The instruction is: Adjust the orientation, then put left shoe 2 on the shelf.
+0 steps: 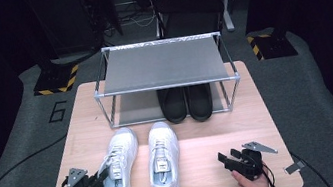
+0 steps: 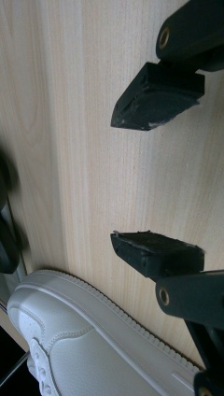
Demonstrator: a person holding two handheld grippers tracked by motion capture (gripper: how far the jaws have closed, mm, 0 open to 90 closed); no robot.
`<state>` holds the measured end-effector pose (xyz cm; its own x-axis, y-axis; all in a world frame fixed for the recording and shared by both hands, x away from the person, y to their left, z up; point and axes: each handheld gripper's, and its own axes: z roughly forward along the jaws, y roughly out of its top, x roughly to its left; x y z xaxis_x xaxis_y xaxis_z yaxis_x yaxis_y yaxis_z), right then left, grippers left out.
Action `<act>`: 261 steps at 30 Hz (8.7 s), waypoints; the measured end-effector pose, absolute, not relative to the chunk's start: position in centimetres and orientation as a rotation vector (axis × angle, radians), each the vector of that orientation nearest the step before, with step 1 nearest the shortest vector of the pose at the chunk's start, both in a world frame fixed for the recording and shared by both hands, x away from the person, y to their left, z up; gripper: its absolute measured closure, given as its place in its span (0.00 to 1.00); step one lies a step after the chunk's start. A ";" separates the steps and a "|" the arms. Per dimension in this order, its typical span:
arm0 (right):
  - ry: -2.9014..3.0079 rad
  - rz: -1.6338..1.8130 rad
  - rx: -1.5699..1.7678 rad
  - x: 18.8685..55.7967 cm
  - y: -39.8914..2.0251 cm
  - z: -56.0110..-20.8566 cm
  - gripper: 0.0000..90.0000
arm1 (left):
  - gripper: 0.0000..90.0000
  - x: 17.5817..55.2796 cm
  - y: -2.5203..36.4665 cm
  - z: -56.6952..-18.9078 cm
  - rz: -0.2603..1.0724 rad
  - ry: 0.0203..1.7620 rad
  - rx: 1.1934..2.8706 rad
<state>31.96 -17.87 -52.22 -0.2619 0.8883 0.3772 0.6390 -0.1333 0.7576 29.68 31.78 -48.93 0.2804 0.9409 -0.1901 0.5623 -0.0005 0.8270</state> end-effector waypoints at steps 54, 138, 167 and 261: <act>1.831 1.382 1.799 32.1 -18.6 -52.6 0.40 | 0.91 29.2 32.5 -42.3 0.540 1.273 1.632; 1.800 1.419 1.847 32.3 -19.3 -52.8 0.39 | 0.91 33.3 29.5 -32.7 0.555 1.078 1.573; 1.791 1.431 1.839 32.3 -19.5 -52.8 0.39 | 0.91 38.6 27.8 -29.8 0.692 1.028 1.394; 1.677 1.498 1.939 30.9 -21.5 -53.0 0.39 | 0.86 57.0 16.7 -31.9 0.572 1.318 1.471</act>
<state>30.89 -21.47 -53.03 -0.1384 0.8188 0.5571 0.6456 -0.3520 0.6777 57.03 16.66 -31.89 0.2843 0.9184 -0.2752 0.4265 0.1359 0.8942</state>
